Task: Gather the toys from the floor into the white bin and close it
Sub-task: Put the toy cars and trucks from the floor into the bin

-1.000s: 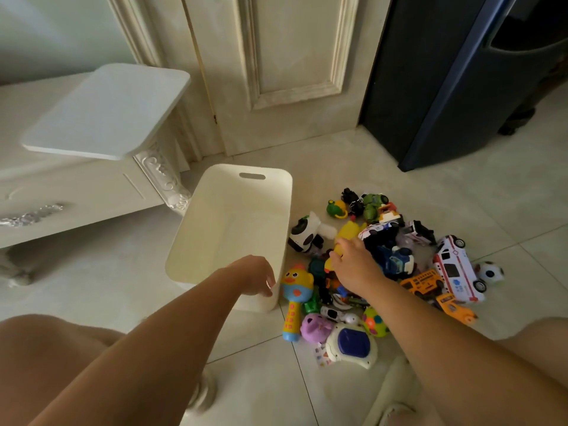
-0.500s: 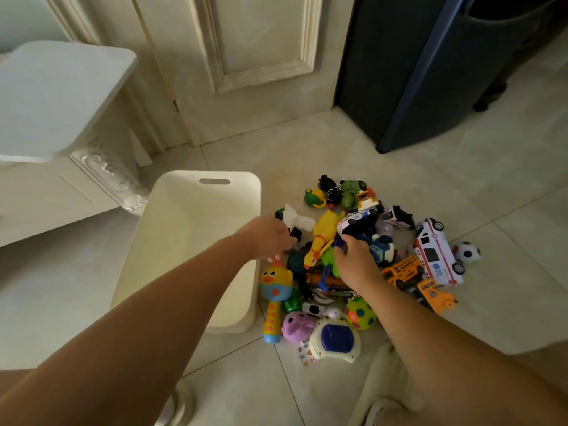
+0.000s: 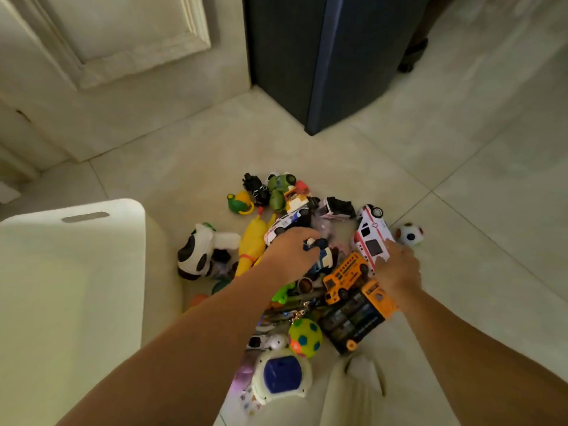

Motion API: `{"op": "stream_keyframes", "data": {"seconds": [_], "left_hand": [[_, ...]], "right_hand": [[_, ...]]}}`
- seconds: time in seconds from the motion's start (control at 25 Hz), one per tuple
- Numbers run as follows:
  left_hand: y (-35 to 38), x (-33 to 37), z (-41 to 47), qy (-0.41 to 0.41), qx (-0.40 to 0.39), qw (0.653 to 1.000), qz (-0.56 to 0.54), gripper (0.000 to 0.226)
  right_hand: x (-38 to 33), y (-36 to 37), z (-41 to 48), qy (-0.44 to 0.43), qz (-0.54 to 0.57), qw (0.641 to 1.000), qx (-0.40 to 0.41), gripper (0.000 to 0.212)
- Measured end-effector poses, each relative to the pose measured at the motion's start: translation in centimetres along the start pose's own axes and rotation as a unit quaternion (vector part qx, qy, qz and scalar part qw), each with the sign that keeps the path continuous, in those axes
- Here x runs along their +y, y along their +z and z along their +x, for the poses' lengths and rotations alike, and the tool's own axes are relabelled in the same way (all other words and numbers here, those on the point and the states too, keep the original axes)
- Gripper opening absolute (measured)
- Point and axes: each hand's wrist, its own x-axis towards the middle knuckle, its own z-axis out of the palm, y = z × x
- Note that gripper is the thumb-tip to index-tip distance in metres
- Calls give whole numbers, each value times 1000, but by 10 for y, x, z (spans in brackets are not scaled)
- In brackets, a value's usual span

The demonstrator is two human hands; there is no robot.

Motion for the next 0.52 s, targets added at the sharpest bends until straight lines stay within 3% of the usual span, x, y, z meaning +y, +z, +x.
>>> {"op": "stream_keyframes", "data": {"seconds": [0.16,0.28,0.4,0.52], "left_hand": [[20,8,27,12,28,999,-19,31],[30,5,35,10,35,999,-13,33],[33,4,35,2,48,999,-18,34],[30,5,32,-9,59,998,-31,34]], "right_hand": [[9,5,37,0,-77,995,-67,63],[7,12,55,32,-60,992,-102,85],[6,10,67,41,-58,992,-101,108],[15,7,78,26,-27,996,-78,112]]}}
